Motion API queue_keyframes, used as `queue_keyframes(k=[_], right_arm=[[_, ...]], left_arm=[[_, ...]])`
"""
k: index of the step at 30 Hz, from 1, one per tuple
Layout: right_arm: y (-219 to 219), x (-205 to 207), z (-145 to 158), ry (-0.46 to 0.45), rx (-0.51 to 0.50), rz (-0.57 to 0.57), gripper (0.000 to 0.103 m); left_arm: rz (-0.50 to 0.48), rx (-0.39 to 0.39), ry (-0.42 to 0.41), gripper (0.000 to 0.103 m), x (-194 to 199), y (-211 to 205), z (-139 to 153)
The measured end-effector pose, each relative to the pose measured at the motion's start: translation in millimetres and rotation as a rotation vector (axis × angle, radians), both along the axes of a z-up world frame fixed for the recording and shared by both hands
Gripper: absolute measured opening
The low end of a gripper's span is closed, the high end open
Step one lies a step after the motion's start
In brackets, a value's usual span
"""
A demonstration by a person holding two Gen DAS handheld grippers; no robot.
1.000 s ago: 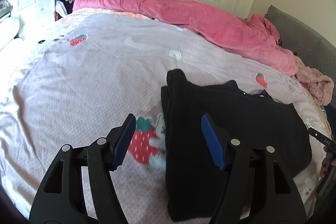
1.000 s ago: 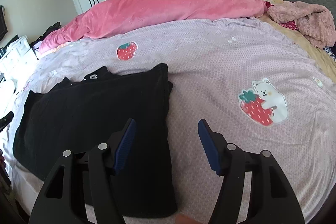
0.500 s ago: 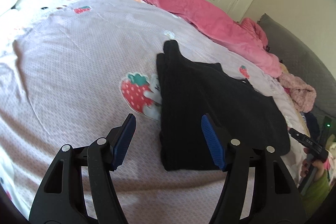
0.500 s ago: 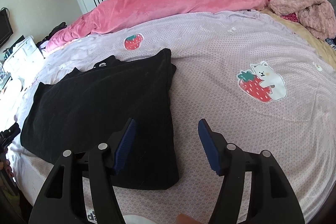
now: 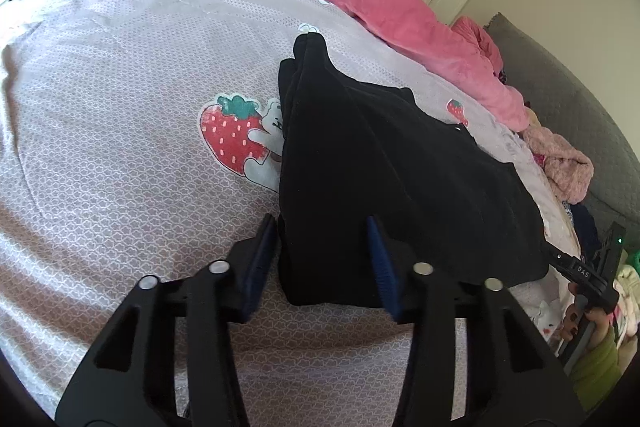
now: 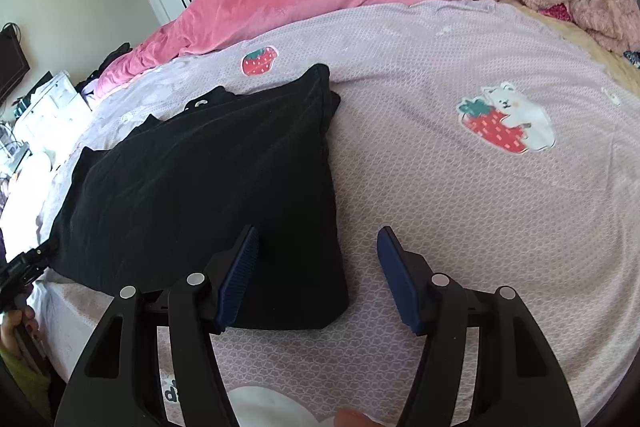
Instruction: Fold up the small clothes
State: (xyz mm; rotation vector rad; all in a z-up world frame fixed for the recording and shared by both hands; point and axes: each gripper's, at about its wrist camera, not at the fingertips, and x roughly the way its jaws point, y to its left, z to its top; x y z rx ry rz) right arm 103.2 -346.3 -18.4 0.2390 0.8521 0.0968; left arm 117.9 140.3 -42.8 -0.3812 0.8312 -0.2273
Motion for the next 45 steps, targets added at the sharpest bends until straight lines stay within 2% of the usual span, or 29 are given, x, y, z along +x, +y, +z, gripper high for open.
queue_keyframes(k=[1, 3, 4, 6, 9, 11, 13, 16, 18, 22, 24, 28, 29, 34, 36, 40, 41, 44, 45], right_arm=[[0.6, 1.0, -1.4, 0.003, 0.008, 0.004, 0.059], [2.2, 1.8, -3.5, 0.006, 0.030, 0.019, 0.041], [4.6, 2.0, -4.5, 0.008, 0.045, 0.038, 0.035], [8.4, 0.3, -3.1, 0.000, 0.025, 0.050, 0.018], [10.7, -3.8, 8.0, -0.038, -0.006, 0.060, 0.009], [9.9, -8.8, 20.1, -0.082, -0.026, 0.067, 0.009], [9.5, -11.2, 25.7, -0.090, -0.044, 0.076, 0.009], [10.6, -9.8, 15.1, -0.043, -0.069, 0.074, 0.009], [8.9, -6.3, 1.7, -0.002, -0.068, 0.056, 0.009], [9.4, -6.9, -2.8, -0.005, -0.074, 0.039, 0.012], [8.8, -5.8, -2.7, -0.001, -0.088, 0.030, 0.020], [5.6, -6.5, -2.9, 0.006, -0.088, 0.016, 0.028], [5.8, -7.3, -1.9, 0.007, -0.096, 0.012, 0.034], [3.4, -10.6, 1.4, 0.011, -0.100, 0.002, 0.040], [3.2, -11.0, 1.9, 0.019, -0.100, 0.003, 0.048], [1.4, -13.9, 4.2, 0.024, -0.104, 0.002, 0.052], [0.5, -14.9, 5.3, 0.024, -0.105, -0.004, 0.056], [-2.6, -18.2, 9.7, 0.016, -0.097, -0.018, 0.059], [-3.1, -18.8, 11.3, 0.013, -0.097, -0.020, 0.061]], left_arm=[[-0.003, 0.006, 0.002, 0.026, 0.5, -1.7, -0.5], [-0.002, 0.029, -0.007, 0.021, -0.7, -4.7, 1.1], [-0.001, 0.042, -0.013, 0.017, -1.6, -6.8, 2.6], [-0.002, 0.066, -0.031, 0.014, -2.0, -10.8, 7.3], [0.006, 0.084, -0.075, 0.012, -7.2, -12.3, 24.0], [0.010, 0.095, -0.086, 0.012, -10.5, -11.4, 32.1], [0.023, 0.094, -0.061, 0.011, -10.7, -7.3, 30.1], [0.032, 0.071, 0.003, 0.012, -7.4, 0.1, 13.3], [0.030, 0.059, 0.038, 0.014, -4.2, 1.3, 1.9], [0.036, 0.063, 0.039, 0.018, -5.4, 1.6, 1.2], [0.037, 0.079, 0.039, 0.019, -5.2, -1.2, 0.3], [0.047, 0.114, 0.035, 0.025, -5.9, -3.7, 2.2], [0.050, 0.119, 0.035, 0.026, -6.8, -4.0, 2.5], [0.063, 0.157, 0.033, 0.032, -9.8, -7.4, 6.0], [0.067, 0.161, 0.033, 0.033, -11.5, -7.6, 7.4], [0.076, 0.171, 0.035, 0.037, -15.9, -7.7, 11.5], [0.079, 0.178, 0.035, 0.038, -17.7, -8.4, 13.3], [0.086, 0.189, 0.033, 0.044, -21.7, -8.6, 17.3], [0.090, 0.191, 0.031, 0.049, -23.1, -8.1, 18.8]])
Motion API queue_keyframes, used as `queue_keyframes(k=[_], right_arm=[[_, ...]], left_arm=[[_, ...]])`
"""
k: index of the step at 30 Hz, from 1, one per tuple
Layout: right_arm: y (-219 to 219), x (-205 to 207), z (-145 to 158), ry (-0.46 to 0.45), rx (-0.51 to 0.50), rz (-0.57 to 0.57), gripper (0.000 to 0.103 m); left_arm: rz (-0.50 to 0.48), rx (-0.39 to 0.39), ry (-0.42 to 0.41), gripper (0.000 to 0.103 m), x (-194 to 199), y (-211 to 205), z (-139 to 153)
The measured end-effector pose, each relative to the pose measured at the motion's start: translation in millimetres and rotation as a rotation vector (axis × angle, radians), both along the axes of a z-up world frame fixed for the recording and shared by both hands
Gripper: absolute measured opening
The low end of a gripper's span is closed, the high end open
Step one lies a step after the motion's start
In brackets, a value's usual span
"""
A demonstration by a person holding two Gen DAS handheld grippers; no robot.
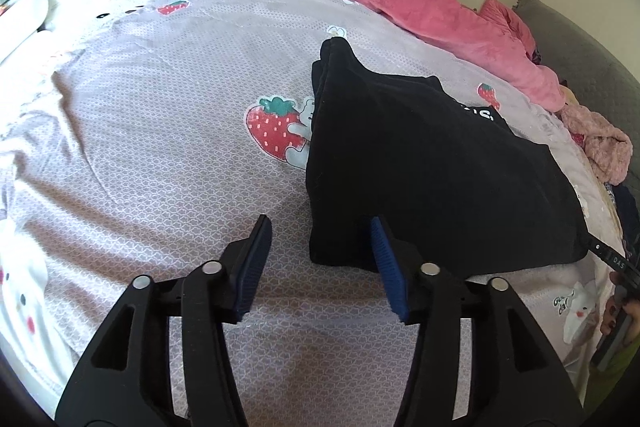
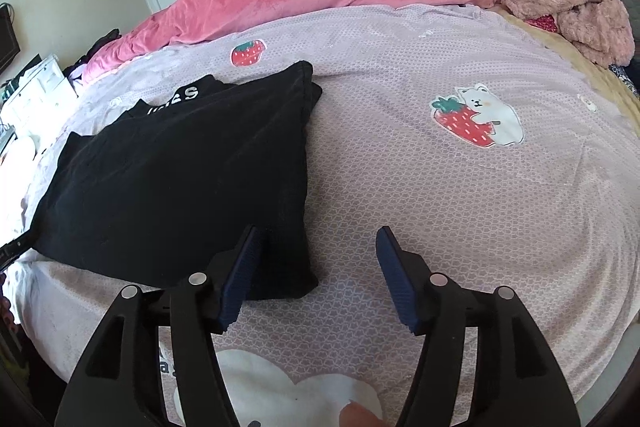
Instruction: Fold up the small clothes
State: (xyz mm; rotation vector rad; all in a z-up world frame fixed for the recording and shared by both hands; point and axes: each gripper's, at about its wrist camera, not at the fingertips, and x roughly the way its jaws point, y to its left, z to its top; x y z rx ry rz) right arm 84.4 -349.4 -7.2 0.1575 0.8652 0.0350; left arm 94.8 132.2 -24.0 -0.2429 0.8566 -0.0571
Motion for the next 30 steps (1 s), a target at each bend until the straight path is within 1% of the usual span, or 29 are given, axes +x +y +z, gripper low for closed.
queue_keyframes(k=[1, 2, 3, 5, 7, 9, 11, 13, 14, 15, 16, 21, 26, 30], right_arm=[[-0.3, -0.8, 1.7, -0.003, -0.001, -0.002, 0.063], [-0.7, -2.0, 4.5, -0.011, 0.002, -0.004, 0.069], [-0.8, -3.0, 6.3, -0.017, 0.008, -0.006, 0.071], [-0.9, -4.7, 11.4, -0.031, 0.024, -0.006, 0.073], [0.8, -6.3, 16.8, -0.044, 0.030, -0.003, 0.075], [3.1, -7.9, 21.1, -0.055, 0.037, 0.005, 0.080], [5.9, -9.5, 25.5, -0.068, 0.036, 0.010, 0.084], [10.2, -11.0, 30.1, -0.081, 0.031, 0.017, 0.084], [12.6, -10.9, 31.9, -0.086, 0.030, 0.021, 0.087], [14.5, -11.1, 33.6, -0.090, 0.028, 0.025, 0.091], [16.7, -11.5, 35.3, -0.096, 0.028, 0.030, 0.092], [32.6, -13.4, 43.0, -0.125, 0.018, 0.072, 0.095], [53.0, -15.4, 48.0, -0.141, 0.014, 0.125, 0.096], [73.4, -13.9, 50.5, -0.148, 0.024, 0.175, 0.096]], left_arm=[[0.004, 0.001, -0.002, 0.052, -1.1, 0.0, 1.0], [0.008, 0.001, -0.004, 0.058, -2.8, 0.7, 2.6], [0.011, 0.003, -0.008, 0.060, -4.5, 1.3, 4.2], [0.017, 0.008, -0.013, 0.062, -7.0, 1.7, 7.1], [0.023, 0.016, -0.017, 0.071, -8.8, 2.0, 9.5], [0.025, 0.022, -0.023, 0.072, -11.3, 2.3, 12.0], [0.028, 0.025, -0.026, 0.077, -13.7, 2.6, 14.0], [0.031, 0.031, -0.029, 0.081, -15.7, 3.2, 16.2], [0.033, 0.034, -0.031, 0.082, -16.3, 3.4, 17.1], [0.035, 0.036, -0.034, 0.085, -16.5, 3.6, 18.2], [0.040, 0.039, -0.036, 0.088, -17.6, 4.3, 19.4], [0.063, 0.056, -0.056, 0.093, -22.3, 8.0, 25.4], [0.088, 0.096, -0.069, 0.093, -26.5, 11.3, 31.2], [0.107, 0.110, -0.073, 0.093, -28.3, 15.4, 32.9]])
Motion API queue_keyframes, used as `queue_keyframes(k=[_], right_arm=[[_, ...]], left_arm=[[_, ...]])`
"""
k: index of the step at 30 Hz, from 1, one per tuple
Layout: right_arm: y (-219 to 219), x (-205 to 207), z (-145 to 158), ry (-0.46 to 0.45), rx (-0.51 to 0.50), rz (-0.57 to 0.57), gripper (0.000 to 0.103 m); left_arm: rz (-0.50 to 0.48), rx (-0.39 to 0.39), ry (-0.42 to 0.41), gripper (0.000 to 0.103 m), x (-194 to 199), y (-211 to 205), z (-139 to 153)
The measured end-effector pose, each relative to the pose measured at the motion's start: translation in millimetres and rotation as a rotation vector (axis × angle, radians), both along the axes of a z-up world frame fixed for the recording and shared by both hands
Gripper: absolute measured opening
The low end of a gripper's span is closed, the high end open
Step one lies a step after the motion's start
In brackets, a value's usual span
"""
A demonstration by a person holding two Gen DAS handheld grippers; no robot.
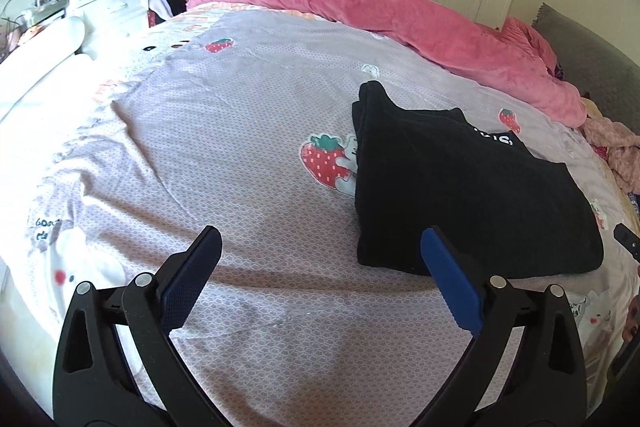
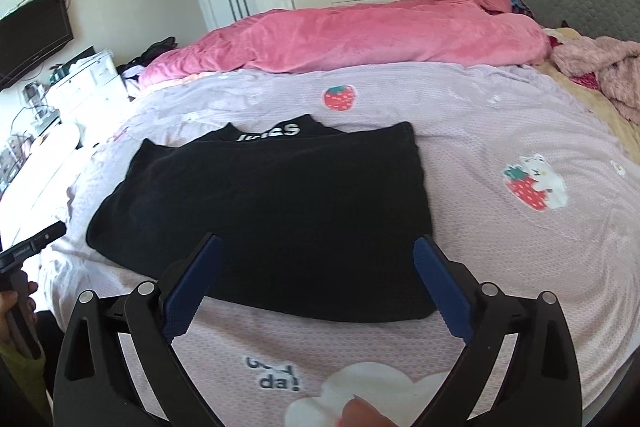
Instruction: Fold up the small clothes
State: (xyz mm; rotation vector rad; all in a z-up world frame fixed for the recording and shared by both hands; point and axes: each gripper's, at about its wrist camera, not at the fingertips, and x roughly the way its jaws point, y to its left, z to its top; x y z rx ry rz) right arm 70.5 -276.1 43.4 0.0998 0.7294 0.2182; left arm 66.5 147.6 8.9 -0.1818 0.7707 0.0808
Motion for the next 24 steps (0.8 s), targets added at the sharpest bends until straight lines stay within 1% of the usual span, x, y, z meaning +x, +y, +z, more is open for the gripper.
queue_keyframes(k=[7, 16, 24], right_arm=[[49.7, 2.4, 7.3, -0.023, -0.007, 0.114, 0.096], [113.4, 3.9, 11.1, -0.042, -0.042, 0.260, 0.096], [165.1, 8.6, -3.1, -0.030, -0.103, 0.359, 0.096]], left_arm=[[0.031, 0.005, -0.008, 0.093, -4.3, 9.2, 2.4], [0.075, 0.016, -0.022, 0.093, -8.4, 22.1, 3.3], [0.107, 0.006, -0.018, 0.093, -6.8, 34.2, 0.1]])
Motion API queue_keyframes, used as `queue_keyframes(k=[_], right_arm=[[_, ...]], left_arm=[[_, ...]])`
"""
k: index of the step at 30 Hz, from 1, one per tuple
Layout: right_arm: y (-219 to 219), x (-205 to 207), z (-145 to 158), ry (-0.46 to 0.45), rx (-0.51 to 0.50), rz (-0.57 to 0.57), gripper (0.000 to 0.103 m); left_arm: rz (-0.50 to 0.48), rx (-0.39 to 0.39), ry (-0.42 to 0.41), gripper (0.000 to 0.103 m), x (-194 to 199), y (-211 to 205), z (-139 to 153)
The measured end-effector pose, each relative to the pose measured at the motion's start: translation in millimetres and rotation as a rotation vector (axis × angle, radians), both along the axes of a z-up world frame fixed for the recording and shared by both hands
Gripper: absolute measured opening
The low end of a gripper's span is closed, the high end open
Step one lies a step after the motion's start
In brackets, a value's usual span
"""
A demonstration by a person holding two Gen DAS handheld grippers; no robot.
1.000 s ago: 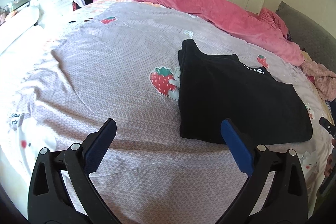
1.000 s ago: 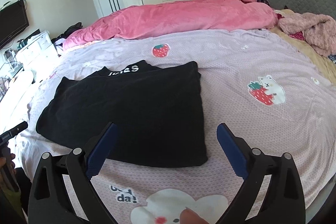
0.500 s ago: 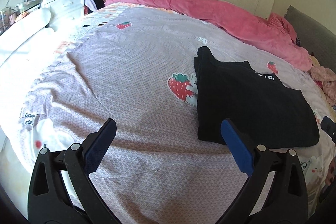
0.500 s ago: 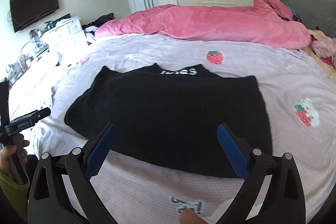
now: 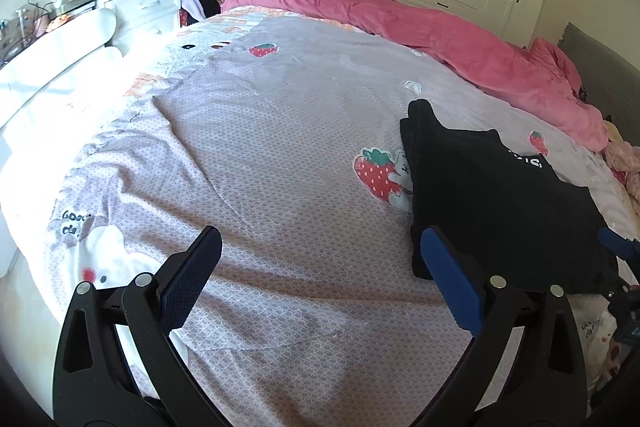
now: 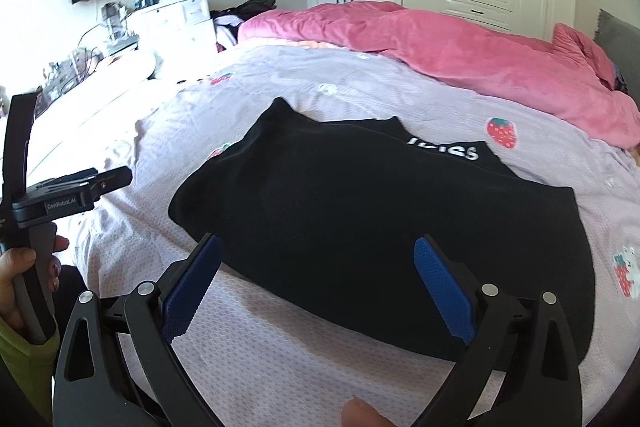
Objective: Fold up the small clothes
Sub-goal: 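Move both grippers to the edge of the folded black sweatshirt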
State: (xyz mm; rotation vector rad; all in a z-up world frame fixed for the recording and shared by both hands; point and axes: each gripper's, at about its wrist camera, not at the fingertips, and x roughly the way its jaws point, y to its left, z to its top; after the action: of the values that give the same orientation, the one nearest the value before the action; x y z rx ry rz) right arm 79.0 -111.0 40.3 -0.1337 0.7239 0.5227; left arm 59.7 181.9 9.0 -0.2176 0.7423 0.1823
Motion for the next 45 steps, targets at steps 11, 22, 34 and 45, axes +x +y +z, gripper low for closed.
queue_keyframes(k=[11, 22, 34, 45], right_arm=[[64.5, -1.1, -30.0, -0.026, -0.142, 0.116, 0.096], [110.8, 0.0, -62.3, -0.068, -0.283, 0.156, 0.096], [128.6, 15.0, -68.8, -0.164, -0.336, 0.111, 0.095], [108.3, 19.0, -51.5, -0.163, -0.171, 0.145, 0.009]], left_arm=[[0.047, -0.042, 0.015, 0.093, 8.8, 14.3, -8.1], [0.047, -0.054, 0.035, 0.094, 29.3, 13.7, -11.7], [0.034, -0.041, 0.046, 0.093, 59.0, 11.6, -6.5], [-0.086, -0.281, 0.098, 0.093, 116.8, 3.1, -13.5]])
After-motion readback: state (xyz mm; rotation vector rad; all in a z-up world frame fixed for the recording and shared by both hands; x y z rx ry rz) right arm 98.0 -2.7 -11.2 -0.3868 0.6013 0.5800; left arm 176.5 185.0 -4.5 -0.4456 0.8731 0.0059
